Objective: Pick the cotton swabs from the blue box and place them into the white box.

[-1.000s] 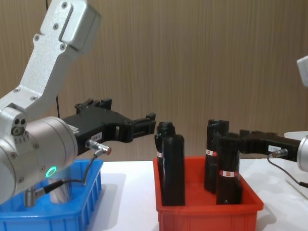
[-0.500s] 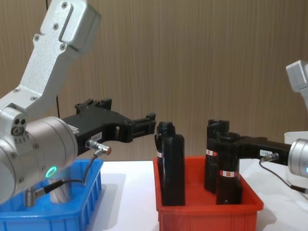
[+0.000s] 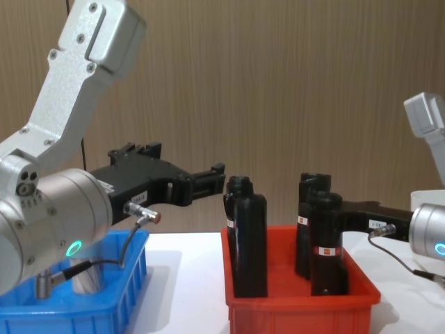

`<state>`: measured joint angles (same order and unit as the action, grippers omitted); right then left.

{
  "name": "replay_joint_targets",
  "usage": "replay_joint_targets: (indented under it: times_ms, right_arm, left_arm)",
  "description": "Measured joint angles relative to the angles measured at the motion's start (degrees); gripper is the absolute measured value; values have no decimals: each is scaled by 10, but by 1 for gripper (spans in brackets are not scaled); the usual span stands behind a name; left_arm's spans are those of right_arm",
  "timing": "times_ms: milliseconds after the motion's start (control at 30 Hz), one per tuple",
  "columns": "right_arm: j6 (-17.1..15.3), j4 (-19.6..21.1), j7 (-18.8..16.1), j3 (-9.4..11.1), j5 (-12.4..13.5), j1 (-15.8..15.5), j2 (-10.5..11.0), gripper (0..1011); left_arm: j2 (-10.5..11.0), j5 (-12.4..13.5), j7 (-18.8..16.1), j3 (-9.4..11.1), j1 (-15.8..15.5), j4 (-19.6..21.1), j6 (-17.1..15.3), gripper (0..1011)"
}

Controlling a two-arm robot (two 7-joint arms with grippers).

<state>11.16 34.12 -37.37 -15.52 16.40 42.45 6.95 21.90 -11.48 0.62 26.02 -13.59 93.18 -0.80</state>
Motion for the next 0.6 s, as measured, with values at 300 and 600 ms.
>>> replay_joint_targets:
  times_ms: [300, 600]
  right_arm:
    - [-14, 69, 11, 5, 0, -23, 10, 387]
    - [-47, 211, 41, 16, 4, -72, 34, 346]
  left_arm:
    - [0, 0, 0, 0, 0, 0, 0, 1000]
    - [0, 0, 0, 0, 0, 0, 0, 1000]
